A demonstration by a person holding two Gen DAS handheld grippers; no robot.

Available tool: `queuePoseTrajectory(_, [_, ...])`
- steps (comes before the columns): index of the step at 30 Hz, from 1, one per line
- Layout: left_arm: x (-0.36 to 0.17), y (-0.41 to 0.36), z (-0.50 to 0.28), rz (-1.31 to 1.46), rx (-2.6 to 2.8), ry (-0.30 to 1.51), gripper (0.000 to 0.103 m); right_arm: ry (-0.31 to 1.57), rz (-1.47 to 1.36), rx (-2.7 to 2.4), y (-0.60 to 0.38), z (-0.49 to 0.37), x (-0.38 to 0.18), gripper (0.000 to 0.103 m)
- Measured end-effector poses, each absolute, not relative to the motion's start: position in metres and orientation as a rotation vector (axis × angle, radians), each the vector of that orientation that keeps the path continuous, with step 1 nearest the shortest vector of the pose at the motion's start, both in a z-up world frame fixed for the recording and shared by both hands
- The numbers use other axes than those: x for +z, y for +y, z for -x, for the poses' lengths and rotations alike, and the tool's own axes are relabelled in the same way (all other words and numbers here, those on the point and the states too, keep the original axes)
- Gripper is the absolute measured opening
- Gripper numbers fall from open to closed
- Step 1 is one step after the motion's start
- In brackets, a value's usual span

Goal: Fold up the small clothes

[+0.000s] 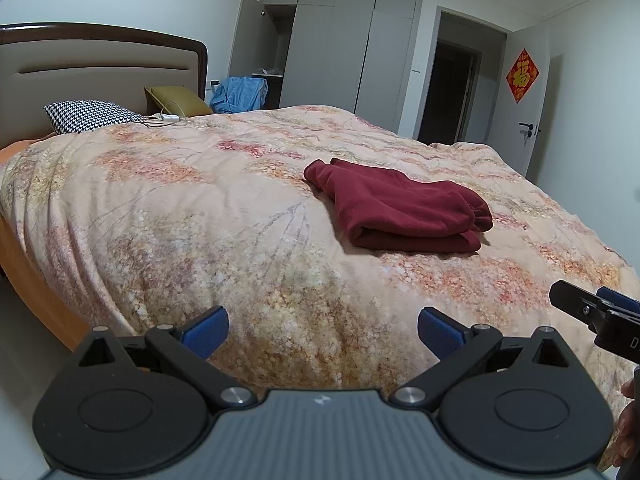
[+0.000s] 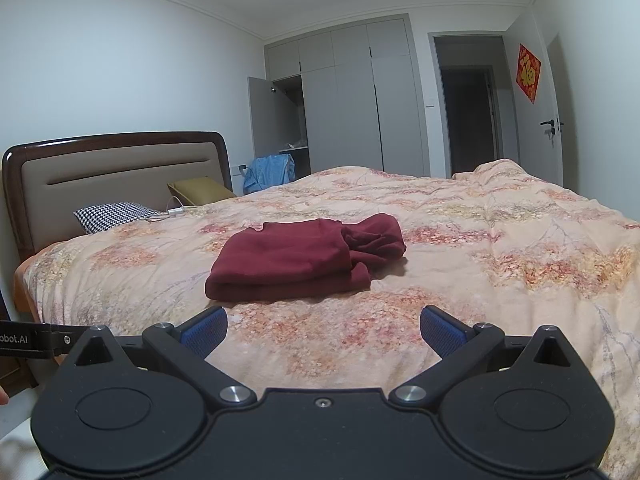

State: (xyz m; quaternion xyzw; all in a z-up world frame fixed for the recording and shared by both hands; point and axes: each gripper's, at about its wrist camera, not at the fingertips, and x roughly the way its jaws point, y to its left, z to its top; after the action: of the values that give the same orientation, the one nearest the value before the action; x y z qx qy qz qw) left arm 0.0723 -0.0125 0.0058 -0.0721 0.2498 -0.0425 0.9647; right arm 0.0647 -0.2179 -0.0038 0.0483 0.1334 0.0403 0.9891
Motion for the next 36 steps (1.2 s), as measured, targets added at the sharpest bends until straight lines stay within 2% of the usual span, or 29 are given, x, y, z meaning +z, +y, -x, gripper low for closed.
queuePoseTrajectory(28, [0.004,-0.012,-0.071,0.157,-0.085,0.522,0.103,0.29,-0.113,0.083,-0.219,-0.065,-0.009,0.102])
queuePoseTrajectory(36, [0.005,-0.022,-0.07,0.079,-0.007,0.529,0.103,0.293,-0.116,0.084,-0.22,-0.066,-0.01,0.102])
